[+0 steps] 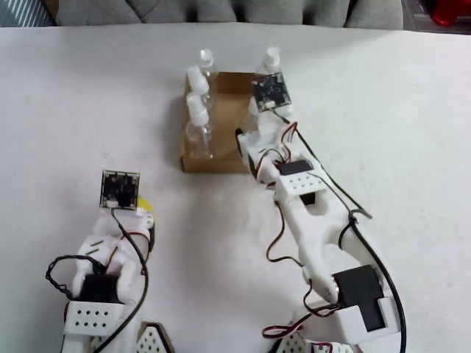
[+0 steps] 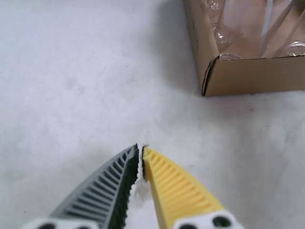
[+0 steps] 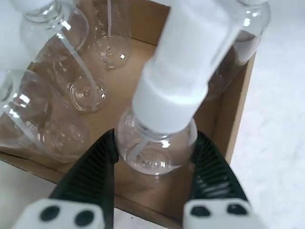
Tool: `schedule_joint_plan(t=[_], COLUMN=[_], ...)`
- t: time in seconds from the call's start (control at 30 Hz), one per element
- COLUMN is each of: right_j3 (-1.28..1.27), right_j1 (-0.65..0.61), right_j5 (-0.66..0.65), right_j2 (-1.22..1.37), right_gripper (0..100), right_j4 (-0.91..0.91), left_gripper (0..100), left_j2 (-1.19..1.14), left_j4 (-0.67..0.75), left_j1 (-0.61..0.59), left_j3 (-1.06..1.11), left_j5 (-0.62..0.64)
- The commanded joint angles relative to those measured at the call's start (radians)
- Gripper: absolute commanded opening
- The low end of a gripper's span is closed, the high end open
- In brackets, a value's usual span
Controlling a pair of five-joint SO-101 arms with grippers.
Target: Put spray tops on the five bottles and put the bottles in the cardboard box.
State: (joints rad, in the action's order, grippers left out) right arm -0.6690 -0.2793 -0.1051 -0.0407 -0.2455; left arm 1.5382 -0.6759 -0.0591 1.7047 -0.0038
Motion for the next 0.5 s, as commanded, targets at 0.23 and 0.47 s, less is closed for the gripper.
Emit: schedule_joint_plan(t=[0.23,0.47], right_j3=[0.071,0.074], right_j1=[0.064,0.074], right_j5=[-0.071,-0.071], right_j2=[0.008,0.008], right_gripper=[1.6,1.6], right_j4=[-0.016,-0.013], left_gripper=[2,2], left_j2=[-0.002,-0.002], left_j4=[0.034,0.032], left_j1=[-0.008,-0.008], left_j3=[-0.005,-0.005], left_j5=[-0.014,-0.014])
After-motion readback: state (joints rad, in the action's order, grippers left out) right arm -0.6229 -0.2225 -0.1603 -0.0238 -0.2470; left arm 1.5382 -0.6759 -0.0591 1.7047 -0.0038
